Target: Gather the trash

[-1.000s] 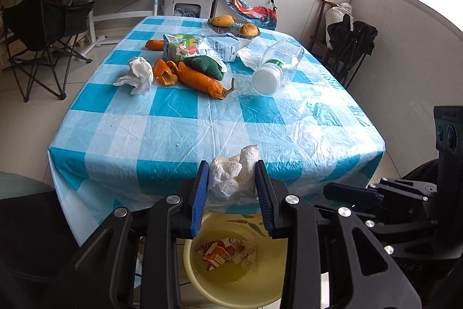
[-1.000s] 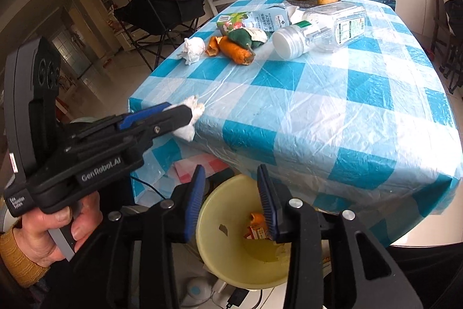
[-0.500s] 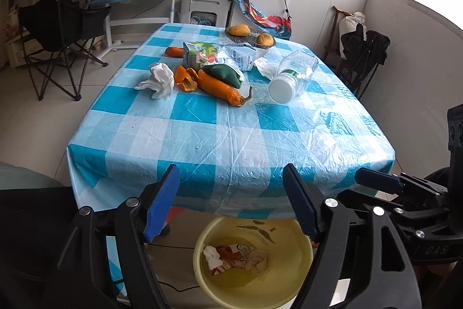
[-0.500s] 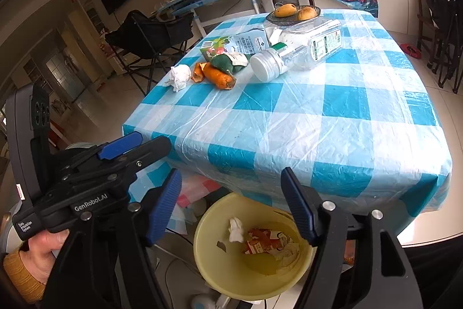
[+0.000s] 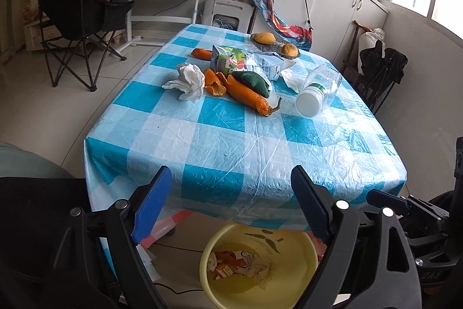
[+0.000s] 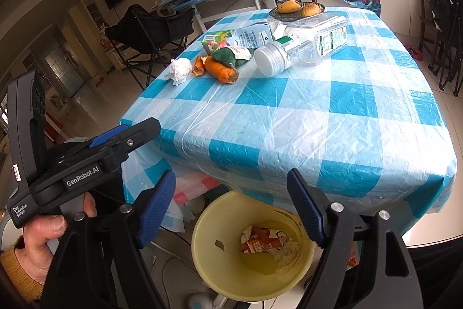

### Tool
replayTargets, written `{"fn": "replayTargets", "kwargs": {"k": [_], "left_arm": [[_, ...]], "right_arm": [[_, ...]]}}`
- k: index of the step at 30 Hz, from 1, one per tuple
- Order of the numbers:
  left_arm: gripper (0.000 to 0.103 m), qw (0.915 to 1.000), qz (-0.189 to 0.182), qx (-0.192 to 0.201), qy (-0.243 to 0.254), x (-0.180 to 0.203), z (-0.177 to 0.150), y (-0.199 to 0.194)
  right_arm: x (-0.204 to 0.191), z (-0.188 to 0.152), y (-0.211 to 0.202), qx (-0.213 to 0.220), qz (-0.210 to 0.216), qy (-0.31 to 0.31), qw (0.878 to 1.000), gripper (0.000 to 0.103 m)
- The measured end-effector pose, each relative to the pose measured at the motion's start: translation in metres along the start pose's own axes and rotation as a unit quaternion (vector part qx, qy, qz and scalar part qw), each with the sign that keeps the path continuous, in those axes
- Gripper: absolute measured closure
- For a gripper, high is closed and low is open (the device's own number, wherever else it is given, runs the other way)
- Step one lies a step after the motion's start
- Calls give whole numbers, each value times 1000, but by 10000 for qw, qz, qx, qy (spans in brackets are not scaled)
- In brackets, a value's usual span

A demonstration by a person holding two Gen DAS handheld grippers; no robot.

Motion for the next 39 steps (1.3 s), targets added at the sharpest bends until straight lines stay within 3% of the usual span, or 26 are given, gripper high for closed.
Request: {"fn": "replayTargets", "kwargs": {"k": [31,39], "left_arm": [[16,9995,275,94,97,-4,1,0],[14,9991,280,269,-168,-17,16,-3]], "right_arm": [[5,4,0,104,-105,55,9999,21],[7,13,-1,217,-29,248,9995,18]]}}
Point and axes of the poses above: each gripper's, at about its wrist camera, not at the fingertips, and y roughly the way its jaws point, x to its right, z to its top, the point moved 9 cm from there along y, roughly the way its jaws point, and after that the axes turned 7 degrees about -z, right-handed, at the moved point
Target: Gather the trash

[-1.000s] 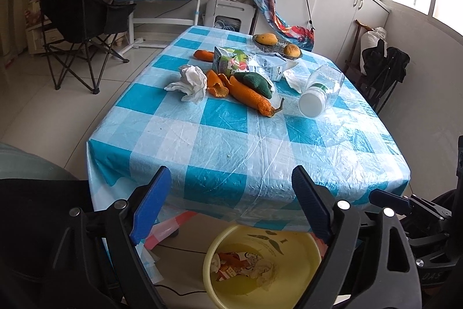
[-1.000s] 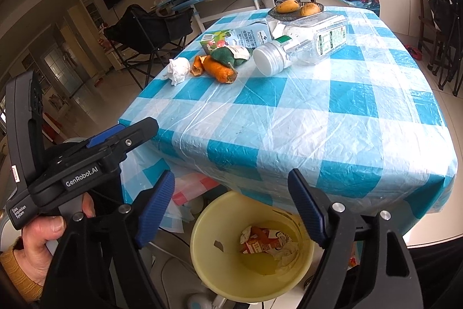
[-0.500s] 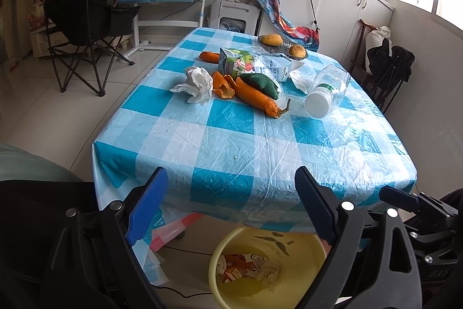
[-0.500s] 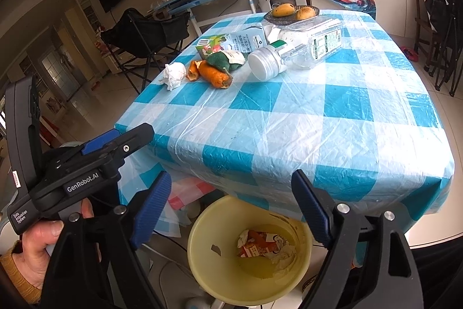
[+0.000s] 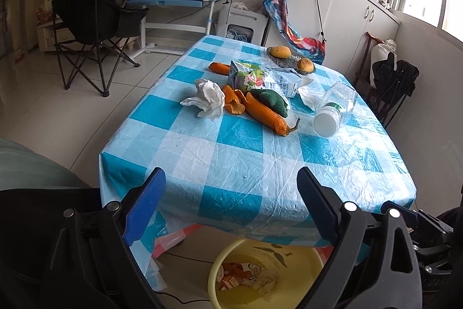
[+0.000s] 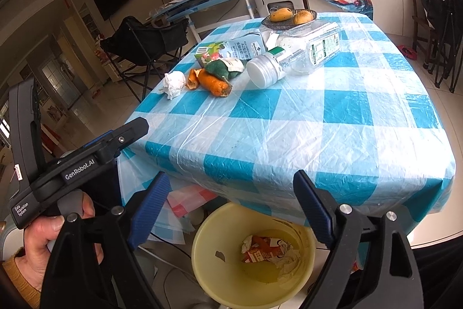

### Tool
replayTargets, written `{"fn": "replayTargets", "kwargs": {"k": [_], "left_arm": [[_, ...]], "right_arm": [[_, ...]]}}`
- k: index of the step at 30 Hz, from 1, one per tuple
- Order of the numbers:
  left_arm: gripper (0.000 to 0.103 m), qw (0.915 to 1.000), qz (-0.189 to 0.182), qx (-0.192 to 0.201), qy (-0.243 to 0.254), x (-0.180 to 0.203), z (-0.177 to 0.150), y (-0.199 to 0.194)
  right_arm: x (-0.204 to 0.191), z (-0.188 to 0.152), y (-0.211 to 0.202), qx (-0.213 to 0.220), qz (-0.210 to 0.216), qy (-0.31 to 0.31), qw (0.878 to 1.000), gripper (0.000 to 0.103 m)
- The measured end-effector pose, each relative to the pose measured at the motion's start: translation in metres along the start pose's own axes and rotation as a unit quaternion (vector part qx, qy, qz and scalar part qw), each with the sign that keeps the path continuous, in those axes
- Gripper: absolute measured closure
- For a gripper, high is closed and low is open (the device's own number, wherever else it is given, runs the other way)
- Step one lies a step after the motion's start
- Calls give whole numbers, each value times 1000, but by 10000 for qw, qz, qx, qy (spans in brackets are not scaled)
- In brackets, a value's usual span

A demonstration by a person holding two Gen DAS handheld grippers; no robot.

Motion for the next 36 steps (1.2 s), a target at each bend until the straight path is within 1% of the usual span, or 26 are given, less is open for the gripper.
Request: {"fn": "replayTargets", "kwargs": {"k": [3,12,16,19,24,27,32,36], "left_arm": [[14,9999,-32,-23,-130,-4,3,1],[14,9997,2,-18,-247,-11,20,10],[13,9995,89,-28,-311,-15,30,16],[13,9992,180,-58,-365,-20,39,24],[13,9986,283,-199,-399,-24,58,45],[13,9982,353,-288,-384,-27,65,60],[13,9968,403,-400,-565,-39,71,81],[13,9965,442,-460,-532,-41,75,94]], "right_arm": [[-2,3,2,9,53,71,10000,18],[2,20,12,20,104,345,9993,18],[9,37,18,91,105,549,9984,18],[12,57,27,191,73,716,9972,18],[28,94,51,308,-180,1156,9927,18],[40,110,70,313,-440,1341,9895,18],[55,134,99,282,-826,1402,9863,17],[63,149,115,221,-1029,1348,9853,17]]}}
Point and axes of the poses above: each gripper's, at about its wrist camera, not at the fingertips, and y roughly the way its jaws point, x to its right, z to its top, the point moved 9 cm from there along y, roughly the way its jaws point, and after that the axes turned 7 degrees about -z, right-handed, at the moved point
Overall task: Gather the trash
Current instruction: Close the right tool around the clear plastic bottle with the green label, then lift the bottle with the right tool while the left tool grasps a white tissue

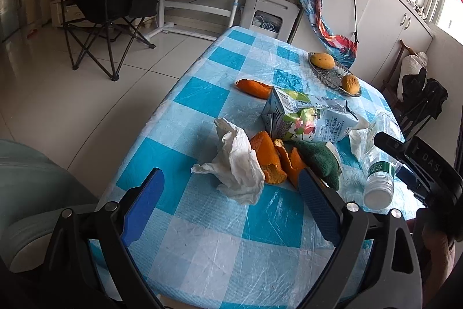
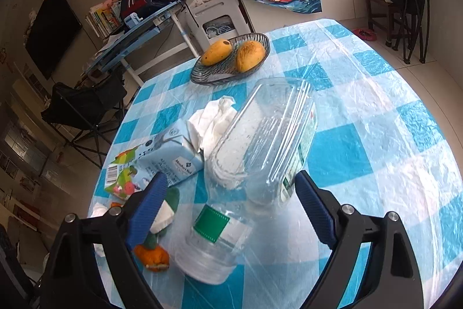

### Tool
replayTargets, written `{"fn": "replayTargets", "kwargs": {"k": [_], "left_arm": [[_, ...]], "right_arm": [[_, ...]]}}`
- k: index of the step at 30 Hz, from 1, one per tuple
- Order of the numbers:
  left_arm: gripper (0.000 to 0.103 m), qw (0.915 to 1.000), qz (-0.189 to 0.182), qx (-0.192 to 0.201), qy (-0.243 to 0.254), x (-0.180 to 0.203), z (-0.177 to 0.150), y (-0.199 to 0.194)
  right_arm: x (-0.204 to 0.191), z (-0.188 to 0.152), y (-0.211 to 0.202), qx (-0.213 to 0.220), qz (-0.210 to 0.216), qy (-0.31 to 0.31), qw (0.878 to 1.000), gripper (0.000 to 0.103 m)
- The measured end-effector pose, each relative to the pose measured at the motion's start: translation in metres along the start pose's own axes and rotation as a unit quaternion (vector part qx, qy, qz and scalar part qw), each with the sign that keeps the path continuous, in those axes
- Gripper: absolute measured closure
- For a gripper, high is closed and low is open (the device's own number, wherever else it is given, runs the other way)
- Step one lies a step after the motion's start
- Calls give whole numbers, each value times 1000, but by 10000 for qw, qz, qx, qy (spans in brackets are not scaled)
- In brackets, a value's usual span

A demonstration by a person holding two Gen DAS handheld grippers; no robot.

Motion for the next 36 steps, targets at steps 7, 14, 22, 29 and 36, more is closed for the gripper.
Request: {"fn": "replayTargets", "kwargs": {"k": [7,14,22,29,36], "left_arm": [[13,9997,56,-143,181,5,6,21],[65,9989,-302,-354,9,0,-2,29],[88,9970,-587,-495,3,-5,-23,8],[75,9955,-706,-587,215,-1,-39,-14],[34,9993,-170,-159,288,-12,-26,-17]], "right_arm": [[-2,4,20,-317,-9,-600,9977,36],[7,-24,1,-474,249,-797,9954,45],[10,-59,-34,-403,464,-842,9946,45],[11,-74,-49,-378,600,-820,9941,45],[11,-75,-50,-278,608,-920,9935,45]]}}
Point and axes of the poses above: each gripper's, at about its wrist camera, not at the fingertips, and y roughly the way its jaws point, x to its right, z to its top, the point moved 9 cm from there along y, roughly the way its jaws point, and after that the axes turned 7 degrees about -z, right-handed, at the moved point
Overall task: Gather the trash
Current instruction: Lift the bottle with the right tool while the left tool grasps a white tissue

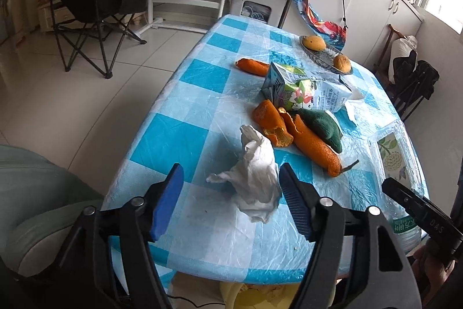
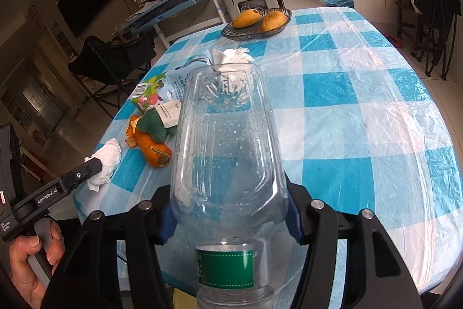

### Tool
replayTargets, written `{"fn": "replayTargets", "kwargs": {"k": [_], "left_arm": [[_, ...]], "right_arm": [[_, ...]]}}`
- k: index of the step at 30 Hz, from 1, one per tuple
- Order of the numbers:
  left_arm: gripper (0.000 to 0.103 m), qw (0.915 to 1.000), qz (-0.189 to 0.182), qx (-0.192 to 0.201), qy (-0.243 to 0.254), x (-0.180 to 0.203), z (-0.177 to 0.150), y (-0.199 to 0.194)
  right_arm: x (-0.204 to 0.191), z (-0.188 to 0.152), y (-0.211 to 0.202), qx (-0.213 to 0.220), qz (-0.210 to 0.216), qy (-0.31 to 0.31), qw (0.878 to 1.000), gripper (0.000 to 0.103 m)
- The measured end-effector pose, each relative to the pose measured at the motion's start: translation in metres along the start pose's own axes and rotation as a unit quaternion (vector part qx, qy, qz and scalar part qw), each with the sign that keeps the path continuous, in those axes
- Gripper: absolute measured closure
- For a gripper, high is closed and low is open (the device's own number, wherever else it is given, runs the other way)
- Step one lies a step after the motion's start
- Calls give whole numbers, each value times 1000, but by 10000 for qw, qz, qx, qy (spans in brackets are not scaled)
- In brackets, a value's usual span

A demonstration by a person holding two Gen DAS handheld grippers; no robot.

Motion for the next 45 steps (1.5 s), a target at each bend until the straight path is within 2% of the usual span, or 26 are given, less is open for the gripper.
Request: {"fn": "replayTargets", "kwargs": {"k": [5,6,7,8,10,11,13,21,25,45], "left_arm": [[34,9996,37,-23,278,9,-2,10],[36,9994,37,-51,354,11,-4,13],[45,9991,13,-83,413,14,-7,15],[49,9987,50,-41,497,17,-8,15],[78,9978,-38,-94,657,24,-12,15],[83,9973,-93,-133,710,28,-14,15],[87,9968,-130,-81,789,33,-17,11],[89,9912,-456,375,1183,62,-20,-18],[89,9897,-612,468,1203,70,-24,-29],[89,9861,-802,439,1389,87,-56,-59]], "right_arm": [[0,0,0,60,17,18,10000,45],[0,-1,-1,72,30,33,10000,45],[1,-1,-1,81,42,47,9999,45],[1,-1,-1,89,59,62,9999,45],[0,-2,-2,101,117,89,9998,45],[-1,-4,-3,109,148,97,9998,45],[-3,-6,-5,121,206,97,9997,45],[-11,-10,-23,252,425,124,9987,45],[-15,-15,-29,253,515,151,9982,45],[-34,-54,-57,26,837,107,9964,45]]}}
Point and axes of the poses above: each gripper's, at about its wrist camera, not at the fingertips, and y roughly the way its jaws point, x to its right, z to its top, the point moved 9 cm from there along y, roughly the way its jaws point, and after that the axes turned 7 degrees about -z, right-handed, at the moved point
